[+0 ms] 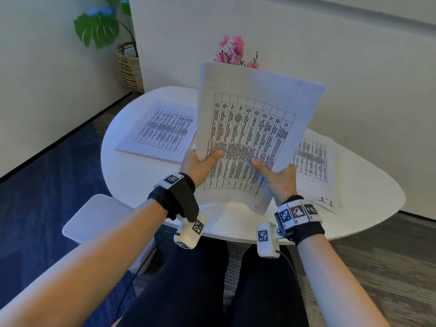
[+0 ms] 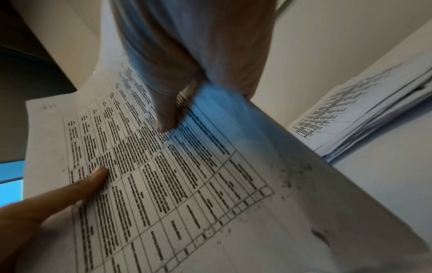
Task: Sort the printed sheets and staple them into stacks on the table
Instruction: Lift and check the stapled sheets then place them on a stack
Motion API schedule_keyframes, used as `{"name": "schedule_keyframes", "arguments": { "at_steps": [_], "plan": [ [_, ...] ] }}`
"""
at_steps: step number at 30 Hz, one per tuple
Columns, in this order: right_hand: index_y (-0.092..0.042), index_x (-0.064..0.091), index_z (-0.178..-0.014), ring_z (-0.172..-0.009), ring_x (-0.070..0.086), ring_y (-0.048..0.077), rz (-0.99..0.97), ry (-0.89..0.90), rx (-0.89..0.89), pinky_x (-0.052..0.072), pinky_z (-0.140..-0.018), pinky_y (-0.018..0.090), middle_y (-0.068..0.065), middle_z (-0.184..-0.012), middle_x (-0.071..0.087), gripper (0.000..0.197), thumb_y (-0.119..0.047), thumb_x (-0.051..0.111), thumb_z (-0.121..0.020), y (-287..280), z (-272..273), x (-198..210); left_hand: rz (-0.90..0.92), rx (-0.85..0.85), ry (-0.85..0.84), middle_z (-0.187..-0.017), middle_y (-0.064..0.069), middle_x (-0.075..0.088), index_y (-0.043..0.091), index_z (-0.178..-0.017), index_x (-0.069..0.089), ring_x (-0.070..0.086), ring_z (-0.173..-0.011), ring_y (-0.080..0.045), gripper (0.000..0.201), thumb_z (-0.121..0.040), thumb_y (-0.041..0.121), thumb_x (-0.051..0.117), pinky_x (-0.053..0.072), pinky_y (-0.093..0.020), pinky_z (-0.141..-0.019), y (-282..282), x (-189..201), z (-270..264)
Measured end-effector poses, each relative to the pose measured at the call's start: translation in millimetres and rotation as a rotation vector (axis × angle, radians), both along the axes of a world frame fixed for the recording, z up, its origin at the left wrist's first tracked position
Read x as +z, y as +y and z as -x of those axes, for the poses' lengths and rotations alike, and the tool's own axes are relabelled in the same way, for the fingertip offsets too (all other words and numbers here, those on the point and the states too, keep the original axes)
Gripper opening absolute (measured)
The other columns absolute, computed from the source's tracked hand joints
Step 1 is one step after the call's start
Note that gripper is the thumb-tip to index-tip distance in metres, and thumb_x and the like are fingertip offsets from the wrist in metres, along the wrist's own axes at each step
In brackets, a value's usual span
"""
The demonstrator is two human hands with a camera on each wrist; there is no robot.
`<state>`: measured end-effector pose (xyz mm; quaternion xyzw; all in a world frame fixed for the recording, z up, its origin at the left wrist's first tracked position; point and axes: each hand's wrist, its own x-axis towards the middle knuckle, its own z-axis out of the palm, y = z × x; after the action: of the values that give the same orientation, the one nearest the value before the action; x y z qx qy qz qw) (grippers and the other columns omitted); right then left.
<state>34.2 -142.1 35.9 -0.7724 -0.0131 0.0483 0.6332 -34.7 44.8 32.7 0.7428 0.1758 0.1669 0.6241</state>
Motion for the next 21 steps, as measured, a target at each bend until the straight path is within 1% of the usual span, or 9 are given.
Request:
{"name": "schedule_keyframes", "arguments": {
  "at_steps": [3, 5, 7, 11, 13, 15, 17, 19, 21],
  "plan": [
    [-0.015, 0.040, -0.104, -0.094, 0.053, 0.018, 0.068, -0.011, 0.033, 0.051, -0.089, 0.041, 0.008, -0.102, 0.054, 0.096, -0.075, 0.079, -0.040, 3, -2, -2, 0.013, 0.039, 0.015, -0.058, 0.012, 0.057, 0.007, -0.098, 0.065, 0.052, -0.050, 0.002, 0.027, -0.087, 0.033, 0.065, 0.043, -0.015, -0.051, 2, -3, 4],
    [-0.012, 0.049, -0.088, -0.068, 0.053, 0.015, 0.071, -0.060, 0.098, 0.050, -0.065, 0.027, 0.004, -0.075, 0.055, 0.058, -0.049, 0.084, -0.061, 6, -4, 3, -0.020, 0.052, 0.056, -0.074, 0.001, 0.065, 0.008, -0.102, 0.064, 0.062, -0.068, -0.013, 0.033, -0.087, 0.037, 0.064, 0.051, -0.024, -0.065, 7, -2, 8],
    [-0.012, 0.052, -0.069, -0.050, 0.051, 0.009, 0.112, -0.070, 0.225, 0.044, -0.054, 0.024, -0.003, -0.057, 0.052, 0.030, -0.028, 0.076, -0.079, 12, -4, 15, -0.075, 0.058, 0.129, -0.077, -0.008, 0.063, 0.010, -0.092, 0.062, 0.061, -0.072, -0.025, 0.026, -0.089, 0.036, 0.062, 0.052, -0.032, -0.070, 18, 3, 11],
    [-0.011, 0.043, -0.060, -0.039, 0.046, 0.016, 0.236, 0.103, 0.476, 0.039, -0.052, 0.030, 0.004, -0.048, 0.044, 0.045, -0.038, 0.056, -0.093, 25, -23, 33, -0.197, 0.087, 0.333, -0.073, -0.007, 0.059, 0.012, -0.085, 0.058, 0.058, -0.072, -0.024, 0.024, -0.090, 0.035, 0.062, 0.046, -0.030, -0.068, 56, 17, 29],
    [-0.004, 0.059, -0.075, -0.060, 0.061, 0.025, 0.264, 0.169, 0.437, 0.048, -0.060, 0.035, 0.012, -0.070, 0.062, 0.042, -0.041, 0.052, -0.095, 29, -43, 33, -0.226, 0.083, 0.403, -0.077, -0.011, 0.059, 0.009, -0.081, 0.057, 0.056, -0.072, -0.024, 0.028, -0.089, 0.035, 0.063, 0.045, -0.031, -0.069, 79, 16, 43],
    [0.004, 0.066, -0.089, -0.081, 0.065, 0.037, 0.526, 0.051, 0.384, 0.053, -0.073, 0.042, 0.022, -0.089, 0.068, 0.044, -0.038, 0.053, -0.094, 33, -63, 27, -0.259, 0.096, 0.469, -0.077, -0.014, 0.058, 0.007, -0.077, 0.056, 0.056, -0.075, -0.025, 0.031, -0.087, 0.035, 0.065, 0.046, -0.032, -0.072, 96, 16, 61],
    [0.006, 0.064, -0.079, -0.067, 0.059, 0.038, 0.843, -0.081, 0.414, 0.050, -0.061, 0.037, 0.026, -0.074, 0.062, 0.049, -0.040, 0.056, -0.091, 39, -73, 19, -0.231, 0.137, 0.497, -0.085, -0.015, 0.063, 0.003, -0.088, 0.061, 0.061, -0.084, -0.029, 0.027, -0.087, 0.030, 0.066, 0.050, -0.036, -0.081, 111, 15, 77],
    [-0.006, 0.045, -0.059, -0.044, 0.034, 0.022, 1.014, -0.093, 0.441, 0.027, -0.046, 0.026, 0.009, -0.050, 0.036, 0.053, -0.048, 0.056, -0.089, 46, -76, 8, -0.178, 0.164, 0.521, -0.095, -0.013, 0.065, 0.002, -0.100, 0.062, 0.062, -0.088, -0.028, 0.026, -0.088, 0.025, 0.066, 0.049, -0.036, -0.083, 121, 17, 95],
    [-0.010, 0.040, -0.059, -0.043, 0.030, 0.016, 1.134, -0.057, 0.468, 0.024, -0.045, 0.023, 0.002, -0.051, 0.034, 0.050, -0.046, 0.062, -0.086, 53, -79, -4, -0.130, 0.145, 0.578, -0.097, -0.011, 0.068, 0.002, -0.105, 0.062, 0.064, -0.087, -0.026, 0.028, -0.087, 0.023, 0.066, 0.049, -0.033, -0.077, 125, 14, 111]
  ]
}}
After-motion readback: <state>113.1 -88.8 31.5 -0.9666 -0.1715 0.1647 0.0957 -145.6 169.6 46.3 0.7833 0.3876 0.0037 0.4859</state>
